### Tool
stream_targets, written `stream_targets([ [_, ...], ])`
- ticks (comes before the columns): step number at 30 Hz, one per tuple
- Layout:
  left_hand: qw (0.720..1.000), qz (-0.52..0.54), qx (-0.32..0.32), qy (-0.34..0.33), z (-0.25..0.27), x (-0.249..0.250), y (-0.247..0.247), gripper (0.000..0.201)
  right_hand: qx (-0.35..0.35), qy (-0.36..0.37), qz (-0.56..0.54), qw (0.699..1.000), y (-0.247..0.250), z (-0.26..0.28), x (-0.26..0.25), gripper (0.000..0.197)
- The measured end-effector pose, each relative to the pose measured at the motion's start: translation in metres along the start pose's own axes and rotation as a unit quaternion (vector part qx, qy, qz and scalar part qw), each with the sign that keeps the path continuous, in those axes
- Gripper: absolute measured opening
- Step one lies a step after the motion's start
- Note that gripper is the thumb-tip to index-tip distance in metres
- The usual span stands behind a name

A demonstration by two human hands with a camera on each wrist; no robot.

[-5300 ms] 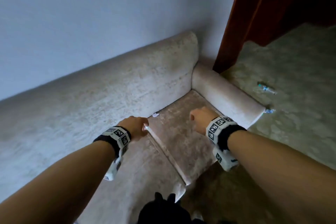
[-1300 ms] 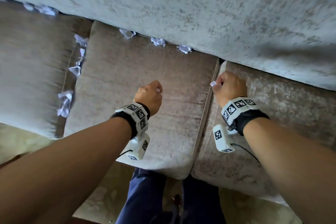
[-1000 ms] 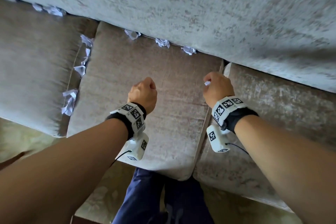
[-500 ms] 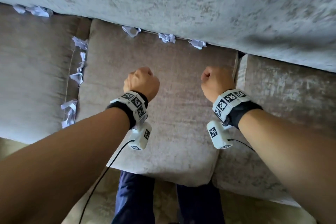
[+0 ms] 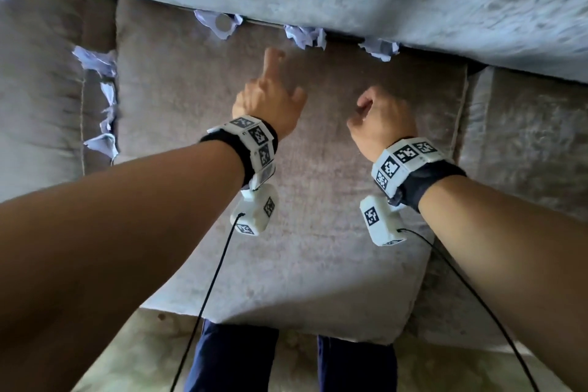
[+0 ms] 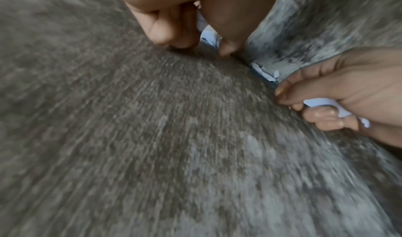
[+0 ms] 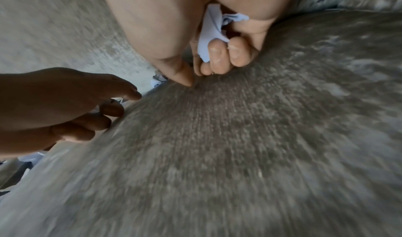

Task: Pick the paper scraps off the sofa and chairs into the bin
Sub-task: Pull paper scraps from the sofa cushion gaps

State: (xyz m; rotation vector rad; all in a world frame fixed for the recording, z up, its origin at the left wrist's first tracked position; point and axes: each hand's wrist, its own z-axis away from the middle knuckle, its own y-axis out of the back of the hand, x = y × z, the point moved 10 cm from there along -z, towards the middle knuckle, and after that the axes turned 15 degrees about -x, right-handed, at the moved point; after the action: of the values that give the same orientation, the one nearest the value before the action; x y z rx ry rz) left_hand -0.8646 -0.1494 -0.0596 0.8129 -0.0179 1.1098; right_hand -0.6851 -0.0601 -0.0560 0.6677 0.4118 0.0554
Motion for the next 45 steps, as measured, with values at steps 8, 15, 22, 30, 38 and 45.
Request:
stream_targets([
  [8,1.000,-0.005,-0.005,0.000,-0.031,0.020,0.000,0.065,0.020,0.009,-0.013,1.000,0.020,-0.023,0.003,0.023],
  [15,1.000,-0.016,0.000,-0.007,-0.057,0.028,-0.004,0.044,0.003,0.041,-0.010,0.999,0.010,-0.031,0.010,0.038],
  [22,1.000,0.005,0.005,-0.021,-0.055,0.034,0.005,0.022,0.011,0.026,-0.048,0.998,0.021,-0.031,0.012,0.044],
  [30,1.000,0.002,-0.006,-0.029,-0.038,0.031,-0.006,0.028,0.070,0.014,-0.035,0.997,0.055,-0.029,0.010,0.032],
  [38,0.998,0.061,-0.007,-0.020,-0.027,0.017,-0.009,0.032,0.034,-0.015,0.038,0.999,0.051,-0.043,0.010,0.037],
  [45,0.997,0.068,-0.018,-0.031,-0.028,0.015,-0.009,0.031,0.028,-0.043,0.067,0.996,0.045,-0.052,0.011,0.035],
])
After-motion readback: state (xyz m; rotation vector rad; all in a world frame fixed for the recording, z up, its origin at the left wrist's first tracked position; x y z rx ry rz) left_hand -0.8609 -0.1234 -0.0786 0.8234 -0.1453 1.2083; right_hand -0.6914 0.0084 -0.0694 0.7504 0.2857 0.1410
